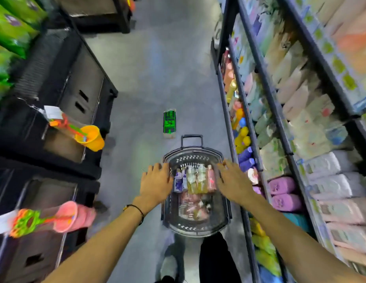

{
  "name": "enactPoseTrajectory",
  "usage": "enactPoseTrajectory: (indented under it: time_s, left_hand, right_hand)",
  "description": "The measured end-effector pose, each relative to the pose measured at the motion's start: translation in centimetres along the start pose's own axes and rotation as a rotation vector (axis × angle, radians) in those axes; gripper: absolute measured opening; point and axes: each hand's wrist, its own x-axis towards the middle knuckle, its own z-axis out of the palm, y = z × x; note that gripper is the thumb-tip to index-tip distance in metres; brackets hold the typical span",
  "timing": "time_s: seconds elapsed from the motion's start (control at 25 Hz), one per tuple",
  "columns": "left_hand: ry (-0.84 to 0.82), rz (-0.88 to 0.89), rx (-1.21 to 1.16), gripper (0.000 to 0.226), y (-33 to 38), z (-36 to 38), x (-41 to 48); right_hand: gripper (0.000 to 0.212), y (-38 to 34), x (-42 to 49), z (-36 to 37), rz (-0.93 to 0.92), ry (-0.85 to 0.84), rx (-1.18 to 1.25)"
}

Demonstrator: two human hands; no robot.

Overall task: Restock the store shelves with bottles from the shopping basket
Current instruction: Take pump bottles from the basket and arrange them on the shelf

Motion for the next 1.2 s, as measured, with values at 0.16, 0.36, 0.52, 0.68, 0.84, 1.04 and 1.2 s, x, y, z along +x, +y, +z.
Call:
enactPoseTrajectory:
  time_s: [0.16,0.36,0.52,0.68,0.84,1.04,1.2]
  left_hand:
    - [-0.18,-0.13,-0.078,0.047,0.5,8.2,6.4]
    - [-0.283,-0.231,-0.191,0.047,-1.3,19.3,13.8]
    - [-0.302,-0.257,-0.25,0.044,-3.0,29.2,20.2]
    - [-0.301,-0.263,-0.3,0.048,-4.3,38.0,26.6]
    - [-0.341,-0.312,-0.268,0.069,-4.5,45.7,31.2]
    - [-0.365,-0.369,0.017,0.111,-2.9,51.3,32.7]
    - [-0.12,-0.179,0.277,0.079,-5.1,53.6,32.0]
  right_hand:
    - [0.053,5.3,6.8,7.1,0.016,-0.144,0.058]
    - [0.035,10.1,12.5,16.5,0.06,-0.245,0.08]
    - [0.045,12.3,16.4,25.8,0.123,-0.325,0.12]
    - [0.061,12.7,19.5,33.3,0.17,-0.321,0.173]
    - [0.054,13.4,21.5,39.4,0.225,-0.339,0.14]
    - [0.059,14.7,23.3,42.9,0.27,-0.276,0.089]
    - [0.077,14.5,24.3,44.2,0.34,-0.282,0.056]
